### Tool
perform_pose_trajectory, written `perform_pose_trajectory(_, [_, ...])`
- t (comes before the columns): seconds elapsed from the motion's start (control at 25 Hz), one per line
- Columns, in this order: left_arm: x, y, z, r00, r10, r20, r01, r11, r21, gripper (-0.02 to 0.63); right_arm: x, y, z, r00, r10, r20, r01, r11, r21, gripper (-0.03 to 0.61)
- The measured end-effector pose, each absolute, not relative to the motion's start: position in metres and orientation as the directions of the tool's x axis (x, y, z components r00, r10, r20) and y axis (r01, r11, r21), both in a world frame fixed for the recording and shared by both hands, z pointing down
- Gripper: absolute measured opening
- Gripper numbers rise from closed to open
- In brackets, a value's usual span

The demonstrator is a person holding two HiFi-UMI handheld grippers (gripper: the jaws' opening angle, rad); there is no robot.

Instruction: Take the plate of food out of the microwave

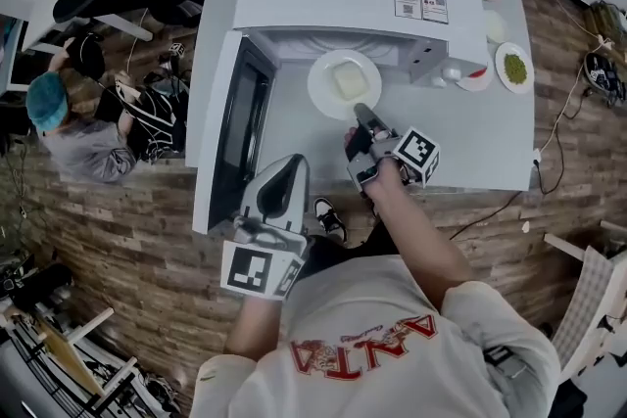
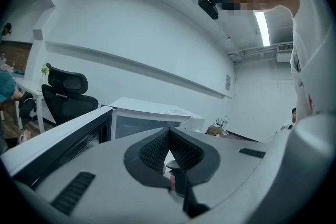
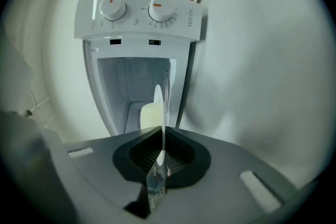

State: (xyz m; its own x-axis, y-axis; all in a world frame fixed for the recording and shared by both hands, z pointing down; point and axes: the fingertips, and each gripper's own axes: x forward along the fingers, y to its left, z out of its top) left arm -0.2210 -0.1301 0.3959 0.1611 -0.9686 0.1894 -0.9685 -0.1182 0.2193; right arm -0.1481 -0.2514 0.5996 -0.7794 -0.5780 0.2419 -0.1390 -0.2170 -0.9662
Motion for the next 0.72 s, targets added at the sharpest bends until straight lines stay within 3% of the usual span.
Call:
perform_pose_trajectory(0.28, [-0.197,-0.123,0.396,0.212,-0.957,0.197,-0.963,-0.170,0.211,0.008,-0.111,-0.203,0.597,-0.803,-0.551,0.226,-0.153,-0.177,-0.972,0.014])
perform_pose_trajectory(0.72, [-0.128,-0.154,0.399,0.366,-0.912,0.184,-0.921,-0.328,0.210,0.008,0.007,-0.186,0.605,-0.722,-0.655,0.222,-0.141,-0.175,-0.974,0.014])
